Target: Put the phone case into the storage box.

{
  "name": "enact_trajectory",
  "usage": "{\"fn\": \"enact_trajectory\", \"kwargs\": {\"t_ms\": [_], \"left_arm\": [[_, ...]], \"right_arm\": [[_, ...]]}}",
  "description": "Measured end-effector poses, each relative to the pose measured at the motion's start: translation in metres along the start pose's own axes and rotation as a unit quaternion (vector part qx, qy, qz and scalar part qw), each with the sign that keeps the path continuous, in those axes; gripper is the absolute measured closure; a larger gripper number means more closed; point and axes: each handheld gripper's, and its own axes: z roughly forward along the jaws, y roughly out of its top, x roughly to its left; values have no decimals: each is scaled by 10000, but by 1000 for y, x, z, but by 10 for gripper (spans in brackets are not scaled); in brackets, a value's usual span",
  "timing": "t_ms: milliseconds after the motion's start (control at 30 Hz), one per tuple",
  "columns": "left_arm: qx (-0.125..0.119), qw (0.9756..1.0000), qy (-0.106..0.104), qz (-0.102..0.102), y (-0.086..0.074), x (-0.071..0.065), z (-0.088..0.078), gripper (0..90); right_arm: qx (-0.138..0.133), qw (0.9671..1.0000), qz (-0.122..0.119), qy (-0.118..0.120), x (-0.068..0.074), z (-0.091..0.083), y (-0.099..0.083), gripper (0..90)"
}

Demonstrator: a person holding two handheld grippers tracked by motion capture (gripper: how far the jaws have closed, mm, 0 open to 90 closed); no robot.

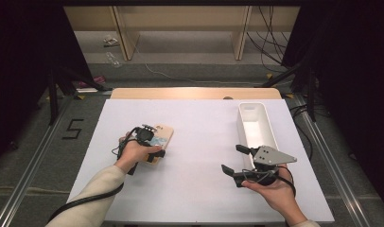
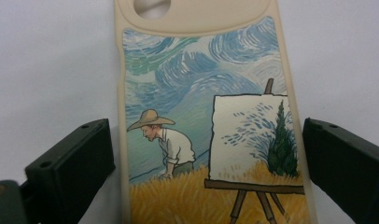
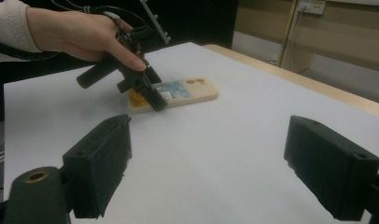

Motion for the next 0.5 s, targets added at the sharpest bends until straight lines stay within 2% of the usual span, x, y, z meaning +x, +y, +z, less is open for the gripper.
{"fn": "enact_trajectory", "kwargs": {"t_ms": [500], "left_arm": [[76,9999,81,-82,1,-3,-3,86]], "right_arm": [[9,10000,0,25,0,0,0,159]]}}
